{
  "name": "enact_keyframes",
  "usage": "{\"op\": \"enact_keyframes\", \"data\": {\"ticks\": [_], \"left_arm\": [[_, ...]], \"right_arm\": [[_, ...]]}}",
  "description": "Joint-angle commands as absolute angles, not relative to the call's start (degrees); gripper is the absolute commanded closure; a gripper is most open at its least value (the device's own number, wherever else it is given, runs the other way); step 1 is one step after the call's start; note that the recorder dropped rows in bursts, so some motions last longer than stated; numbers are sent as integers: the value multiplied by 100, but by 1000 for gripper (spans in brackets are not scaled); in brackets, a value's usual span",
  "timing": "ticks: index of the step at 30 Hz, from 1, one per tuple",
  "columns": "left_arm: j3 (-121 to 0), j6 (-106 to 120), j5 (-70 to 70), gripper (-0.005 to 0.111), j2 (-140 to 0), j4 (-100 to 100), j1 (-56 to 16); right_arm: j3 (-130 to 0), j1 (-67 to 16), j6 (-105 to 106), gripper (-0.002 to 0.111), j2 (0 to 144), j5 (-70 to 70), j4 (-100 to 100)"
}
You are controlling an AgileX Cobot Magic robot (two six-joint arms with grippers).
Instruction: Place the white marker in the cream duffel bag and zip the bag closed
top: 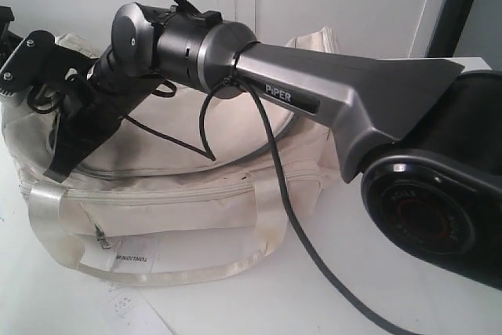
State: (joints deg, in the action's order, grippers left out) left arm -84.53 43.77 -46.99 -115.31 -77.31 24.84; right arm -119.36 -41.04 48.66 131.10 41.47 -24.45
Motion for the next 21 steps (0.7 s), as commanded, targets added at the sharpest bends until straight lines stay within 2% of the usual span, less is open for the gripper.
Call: {"op": "enact_keyframes", "data": {"ticks": [1,4,7,11,13,17,21], "left_arm": [[-8478,4483,-4815,107,-11485,-8040,2526],[-8478,4495,-4815,107,-11485,-8040,2526],[-8478,4493,-4826,107,-11485,-8040,2526],[-8478,4493,-4911,107,-11485,-8040,2526],[-8478,4493,-4911,107,-11485,-8040,2526],[-8478,4493,-4911,107,-11485,-8040,2526],[-8478,4519,-4912,107,-11485,-8040,2526]], "right_arm": [[-11925,-4088,4722,108,13043,3995,-2377],[-11925,-4088,4188,107,12990,3676,-2346],[-11925,-4088,3952,95,12930,3085,-2357],[-11925,-4088,3997,56,12983,2503,-2357],[-11925,-4130,4602,44,13064,2427,-2341],[-11925,-4154,6221,43,13281,2309,-2300],[-11925,-4154,6441,43,13536,1744,-2284]]}}
